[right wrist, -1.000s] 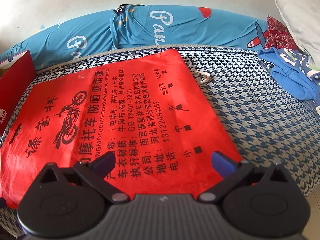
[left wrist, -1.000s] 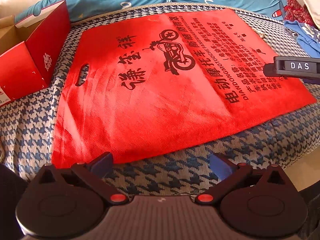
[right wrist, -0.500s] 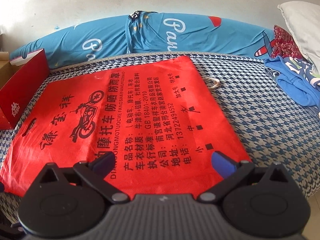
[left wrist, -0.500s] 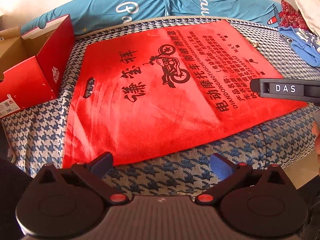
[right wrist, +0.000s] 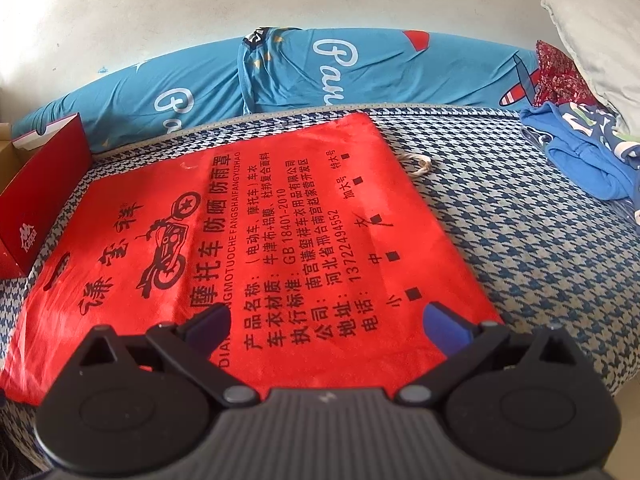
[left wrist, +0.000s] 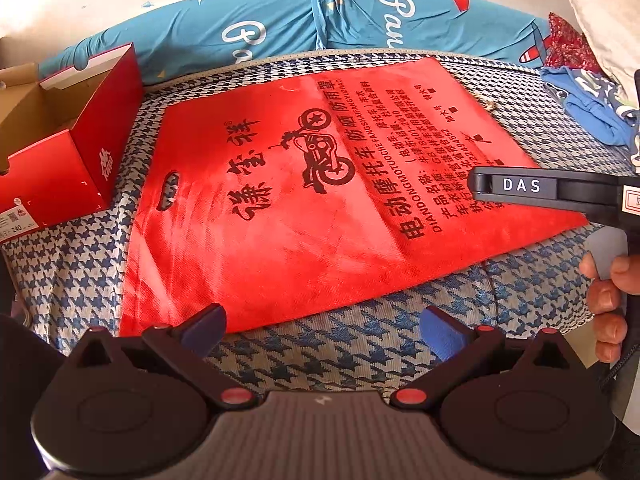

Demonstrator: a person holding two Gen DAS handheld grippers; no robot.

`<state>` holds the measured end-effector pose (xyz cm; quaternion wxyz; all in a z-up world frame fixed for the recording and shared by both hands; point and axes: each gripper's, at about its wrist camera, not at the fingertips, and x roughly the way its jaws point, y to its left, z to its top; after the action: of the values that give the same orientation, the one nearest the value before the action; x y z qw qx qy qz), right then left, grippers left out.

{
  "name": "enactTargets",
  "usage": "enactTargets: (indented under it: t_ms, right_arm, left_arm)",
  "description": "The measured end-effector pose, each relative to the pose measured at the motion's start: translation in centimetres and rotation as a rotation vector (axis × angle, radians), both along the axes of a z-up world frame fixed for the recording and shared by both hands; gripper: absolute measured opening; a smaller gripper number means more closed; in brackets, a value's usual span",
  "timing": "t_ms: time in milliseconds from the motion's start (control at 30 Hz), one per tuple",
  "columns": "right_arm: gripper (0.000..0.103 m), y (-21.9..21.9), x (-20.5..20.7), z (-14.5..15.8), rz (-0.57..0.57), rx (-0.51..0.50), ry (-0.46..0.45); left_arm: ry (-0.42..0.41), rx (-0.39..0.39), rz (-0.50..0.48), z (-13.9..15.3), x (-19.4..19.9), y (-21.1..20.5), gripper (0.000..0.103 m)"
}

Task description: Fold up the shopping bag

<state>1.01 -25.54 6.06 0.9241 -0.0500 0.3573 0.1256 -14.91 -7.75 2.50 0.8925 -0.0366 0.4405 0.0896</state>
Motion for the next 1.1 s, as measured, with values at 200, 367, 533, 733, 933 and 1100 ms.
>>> enactTargets:
  t_ms: [200,367,533,733,933,1100]
  right_arm:
    - [0.103,-0.2,0.1,-0.2,-0.010,0.010,0.009]
    - [0.103,-0.3,0.0,-0.2,-0.014,0.015,0.010]
    - [0.103,-0.4,-0.1,-0.2,-0.015,0.012,0.006]
    - [0.103,-0.3,-0.4,-0.3,-0.005,0.013,0.007]
    - [0.103,-0.1,-0.5,-0.5,0.003,0.008,0.016]
    - [0.103,0.0,-0.7,-0.8,-0.001,0.003,0.025]
  left_arm:
    - [0.008,-0.009,-0.003,-0.2,-0.2,-0.2,0.103]
    - [0.006,-0.015,0.007,-0.2,-0.3,0.1,0.103]
    - [0.002,-0.001,0.017,-0.3,-0.2,0.3,0.103]
    - [-0.006,0.027,0.072,-0.2,0.0,1.9,0.103]
    - [0.002,-0.052,0.143,-0.5,-0.1,4.0,0.103]
    - [0.008,-0.054,0.113,-0.8,-0.2,3.3,0.103]
